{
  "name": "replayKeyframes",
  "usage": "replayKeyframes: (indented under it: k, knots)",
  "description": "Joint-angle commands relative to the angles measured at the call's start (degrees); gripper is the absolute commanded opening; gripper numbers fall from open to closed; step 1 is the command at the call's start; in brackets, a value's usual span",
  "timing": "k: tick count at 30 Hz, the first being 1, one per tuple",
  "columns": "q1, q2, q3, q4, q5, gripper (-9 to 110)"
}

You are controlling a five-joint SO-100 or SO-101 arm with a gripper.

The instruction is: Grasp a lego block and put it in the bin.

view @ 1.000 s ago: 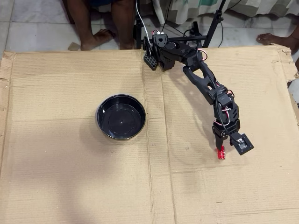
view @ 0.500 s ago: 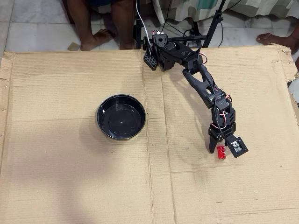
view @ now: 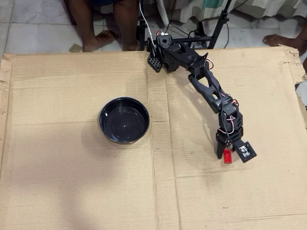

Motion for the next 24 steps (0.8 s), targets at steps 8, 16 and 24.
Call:
replayKeyframes:
  k: [8, 16, 24]
  knots:
    - [-0.4, -3.3, -2.7, -12.2, 0.4, 27]
    - [0.4, -5.2, -2.7, -16.3, 0.2, 23]
    - [1.1, -5.0, -2.4, -16.0, 0.3, 1]
